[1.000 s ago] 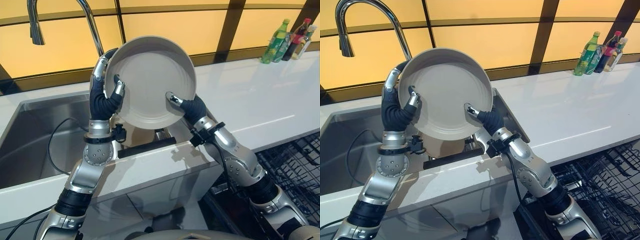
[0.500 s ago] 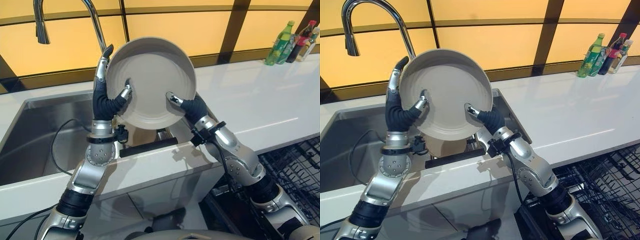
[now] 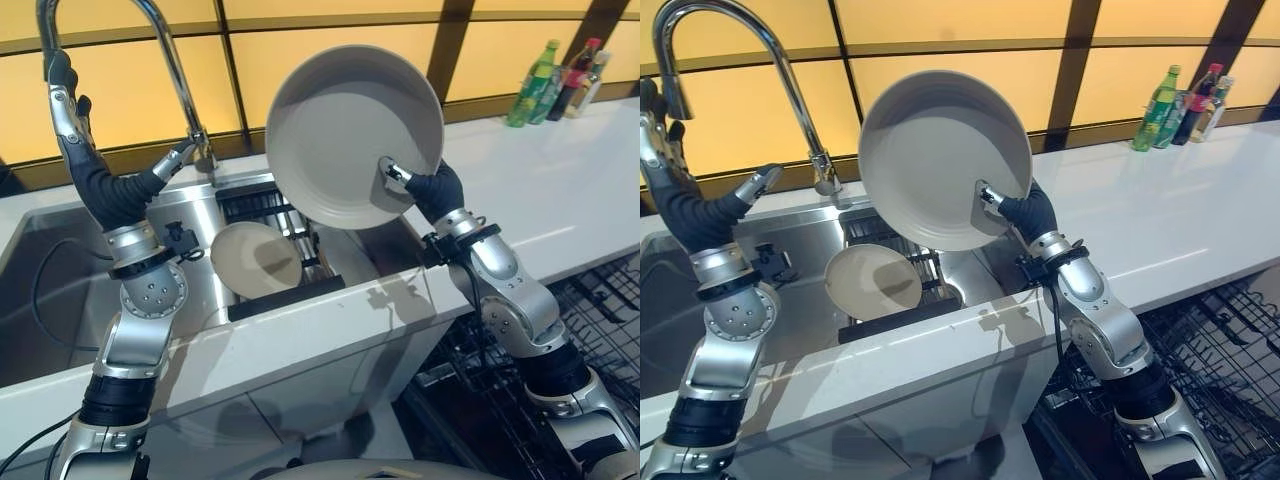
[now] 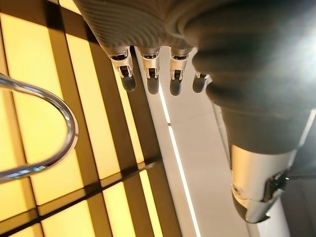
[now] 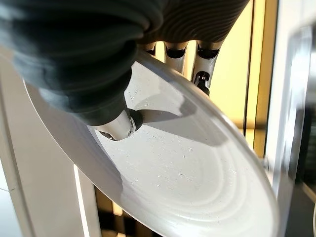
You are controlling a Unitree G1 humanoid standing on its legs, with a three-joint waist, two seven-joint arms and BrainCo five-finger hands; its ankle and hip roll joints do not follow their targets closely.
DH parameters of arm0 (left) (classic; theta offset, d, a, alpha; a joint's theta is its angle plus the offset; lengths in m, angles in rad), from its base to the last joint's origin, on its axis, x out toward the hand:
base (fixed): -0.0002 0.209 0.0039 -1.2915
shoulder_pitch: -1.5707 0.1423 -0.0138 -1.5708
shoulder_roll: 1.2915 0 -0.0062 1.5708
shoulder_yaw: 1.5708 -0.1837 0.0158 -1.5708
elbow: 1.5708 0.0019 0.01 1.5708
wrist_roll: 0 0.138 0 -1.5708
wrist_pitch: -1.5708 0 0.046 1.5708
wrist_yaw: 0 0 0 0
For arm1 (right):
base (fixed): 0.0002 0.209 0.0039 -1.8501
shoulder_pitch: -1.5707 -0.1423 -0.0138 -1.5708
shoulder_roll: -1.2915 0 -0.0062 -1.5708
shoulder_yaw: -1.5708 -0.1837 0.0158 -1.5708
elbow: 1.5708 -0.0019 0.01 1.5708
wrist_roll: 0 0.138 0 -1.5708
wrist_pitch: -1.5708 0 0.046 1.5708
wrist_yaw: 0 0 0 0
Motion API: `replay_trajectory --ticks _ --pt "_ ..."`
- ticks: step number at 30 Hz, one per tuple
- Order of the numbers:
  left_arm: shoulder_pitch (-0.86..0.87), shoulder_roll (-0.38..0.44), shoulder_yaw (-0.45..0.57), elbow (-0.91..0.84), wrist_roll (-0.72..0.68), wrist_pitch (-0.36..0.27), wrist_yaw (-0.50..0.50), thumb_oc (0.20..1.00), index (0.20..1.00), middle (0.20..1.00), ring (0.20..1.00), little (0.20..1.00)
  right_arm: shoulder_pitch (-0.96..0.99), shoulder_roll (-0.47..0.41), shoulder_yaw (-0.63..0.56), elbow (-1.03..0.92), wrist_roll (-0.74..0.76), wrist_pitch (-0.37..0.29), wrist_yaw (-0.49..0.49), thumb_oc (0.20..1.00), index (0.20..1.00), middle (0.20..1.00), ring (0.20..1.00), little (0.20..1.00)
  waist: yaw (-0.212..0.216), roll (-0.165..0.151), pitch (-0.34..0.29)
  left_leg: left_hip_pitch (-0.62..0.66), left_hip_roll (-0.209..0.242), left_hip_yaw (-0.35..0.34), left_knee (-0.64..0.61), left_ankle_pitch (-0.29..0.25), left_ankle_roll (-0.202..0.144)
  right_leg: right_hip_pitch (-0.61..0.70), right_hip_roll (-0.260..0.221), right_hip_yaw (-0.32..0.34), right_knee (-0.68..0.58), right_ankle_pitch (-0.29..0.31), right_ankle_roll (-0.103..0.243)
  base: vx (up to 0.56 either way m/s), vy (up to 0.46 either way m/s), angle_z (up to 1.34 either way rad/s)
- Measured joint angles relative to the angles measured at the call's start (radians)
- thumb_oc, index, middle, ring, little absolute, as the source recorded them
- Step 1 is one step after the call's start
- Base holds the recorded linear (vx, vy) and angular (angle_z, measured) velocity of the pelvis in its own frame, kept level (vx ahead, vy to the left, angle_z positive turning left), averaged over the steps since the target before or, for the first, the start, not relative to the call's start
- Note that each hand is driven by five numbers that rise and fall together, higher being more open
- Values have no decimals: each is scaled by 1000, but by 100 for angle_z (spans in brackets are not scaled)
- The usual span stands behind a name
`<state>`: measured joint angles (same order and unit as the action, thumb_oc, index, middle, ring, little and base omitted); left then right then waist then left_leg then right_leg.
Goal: Pick up plates and place into dishwasher.
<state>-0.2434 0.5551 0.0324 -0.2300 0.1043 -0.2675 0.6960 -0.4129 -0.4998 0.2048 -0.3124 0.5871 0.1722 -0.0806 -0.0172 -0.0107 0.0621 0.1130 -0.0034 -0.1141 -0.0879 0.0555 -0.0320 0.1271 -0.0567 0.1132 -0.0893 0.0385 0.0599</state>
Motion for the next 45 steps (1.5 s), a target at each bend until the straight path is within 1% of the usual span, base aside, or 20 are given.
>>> replay_trajectory --ticks 2,5,8,9,11,15,17,20,21,22,23,24,25,27,28,30,33,36,41,45 --pt "0 8 5 1 0 -2 0 1000 1000 1000 1000 1000 47 -27 -56 0 -23 0 0 200 200 200 200 200 -5 0 -1 4 0 7 0 -4 0 -4 1 17 0 1 1 -10 44 -17" --pt "9 14 71 6 0 -3 -2 1000 1000 1000 1000 1000 176 -61 -181 1 -43 -6 -2 200 200 200 200 200 -30 1 -2 6 1 27 0 -9 2 -10 2 32 1 1 2 -26 47 -15" --pt "12 21 118 17 -3 -3 -1 1000 1000 1000 1000 1000 271 -84 -254 5 -73 -12 -15 200 200 200 200 200 -53 5 -4 14 3 45 -1 -16 4 -10 2 49 1 4 4 -50 48 -28" --pt "11 23 117 23 -3 -4 -2 1000 1000 1000 1000 1000 297 -90 -274 6 -88 -22 -15 200 200 200 200 200 -79 7 -5 16 -1 62 0 -20 4 -23 5 70 2 6 6 -52 46 -35" --pt "17 38 120 36 -6 -8 -6 1000 1000 1000 1000 1000 357 -100 -322 7 -121 -46 -17 200 200 200 200 200 -93 11 -6 16 2 83 -4 -25 7 -32 3 88 3 7 9 -47 39 -37" --pt "33 48 155 75 -9 -11 -15 1000 1000 1000 1000 1000 448 -102 -410 12 -170 -63 -20 200 200 200 200 200 -160 16 -8 19 1 130 -5 -36 13 -56 5 133 14 9 16 -17 34 -35" --pt "36 58 164 101 -9 -10 -15 1000 1000 1000 1000 1000 506 -102 -456 17 -194 -72 -21 200 200 200 200 200 -178 15 -4 23 1 159 -4 -38 15 -69 7 156 25 12 19 -64 -10 -39" --pt "53 70 199 118 -9 -11 -5 1000 1000 1000 1000 1000 530 -103 -488 68 -226 -81 -25 200 200 200 200 200 -189 7 16 34 6 221 -5 -44 17 -108 13 144 62 16 25 -100 -55 -65" --pt "60 83 209 122 -9 -11 3 1000 1000 1000 1000 1000 533 -103 -490 92 -227 -89 -24 200 200 200 200 200 -182 -1 24 34 9 262 -4 -47 16 -136 5 110 60 22 30 -99 -94 -99" --pt "73 95 227 128 -8 -10 8 1000 1000 1000 1000 1000 532 -102 -491 112 -232 -90 -23 200 200 200 200 200 -181 -3 35 35 15 296 -5 -50 15 -151 -19 54 52 22 32 -38 -89 -97" --pt "83 97 244 137 -8 -6 13 1000 1000 1000 1000 1000 536 -102 -492 125 -245 -91 -25 200 200 200 200 200 -176 -3 42 34 20 313 -5 -56 14 -153 -27 25 47 30 44 -14 -123 -70" --pt "94 96 257 140 -8 -3 13 1000 1000 1000 1000 1000 547 -102 -493 125 -251 -91 -29 200 200 200 200 200 -183 -6 43 34 21 324 -6 -58 12 -163 -27 15 51 36 52 4 -130 -48" --pt "106 95 263 143 -8 -2 14 1000 1000 1000 1000 1000 565 -102 -501 125 -259 -91 -35 200 200 200 200 200 -188 -9 45 39 22 331 -6 -63 10 -166 -27 16 52 67 44 20 -154 -30" --pt "123 97 269 144 -8 -5 17 1000 1000 1000 1000 1000 598 -99 -520 139 -267 -95 -57 200 200 200 200 200 -185 0 50 49 30 325 -6 -72 -1 -162 -12 17 41 72 39 36 -145 -23" --pt "130 97 279 149 -9 -8 24 1000 1000 1000 1000 1000 604 -99 -521 161 -289 -94 -71 200 200 200 200 200 -184 5 52 50 33 302 -7 -74 -5 -156 -5 16 32 81 23 56 -157 -17" --pt "159 95 313 159 -9 -25 31 1000 1000 1000 1000 1000 637 -99 -532 198 -365 -88 -95 200 200 200 200 200 -185 13 55 49 37 268 -6 -81 -13 -144 5 16 4 94 11 54 -153 -8" --pt "194 96 360 159 -10 -27 34 1000 1000 1000 1000 1000 682 -102 -556 235 -475 -67 -106 200 200 200 200 200 -183 20 58 50 42 245 -5 -80 -22 -140 21 17 -1 99 2 24 -108 -4" --pt "194 95 371 159 -10 -27 33 1000 1000 1000 1000 1000 686 -116 -557 270 -621 -33 -92 200 200 200 200 200 -184 20 58 51 44 242 -5 -83 -21 -140 19 18 -1 100 0 59 -110 -1" --pt "199 95 374 156 -10 -21 27 1000 1000 1000 1000 1000 693 -158 -557 271 -654 -1 12 200 200 200 200 200 -178 19 58 56 46 238 -6 -88 -14 -130 16 15 -2 90 4 69 -106 2" --pt "199 94 374 156 -9 -21 16 1000 1000 1000 1000 1000 691 -173 -539 271 -653 17 135 200 200 200 200 200 -155 25 55 50 52 219 -6 -88 -16 -130 18 4 -2 87 -2 37 -85 9"
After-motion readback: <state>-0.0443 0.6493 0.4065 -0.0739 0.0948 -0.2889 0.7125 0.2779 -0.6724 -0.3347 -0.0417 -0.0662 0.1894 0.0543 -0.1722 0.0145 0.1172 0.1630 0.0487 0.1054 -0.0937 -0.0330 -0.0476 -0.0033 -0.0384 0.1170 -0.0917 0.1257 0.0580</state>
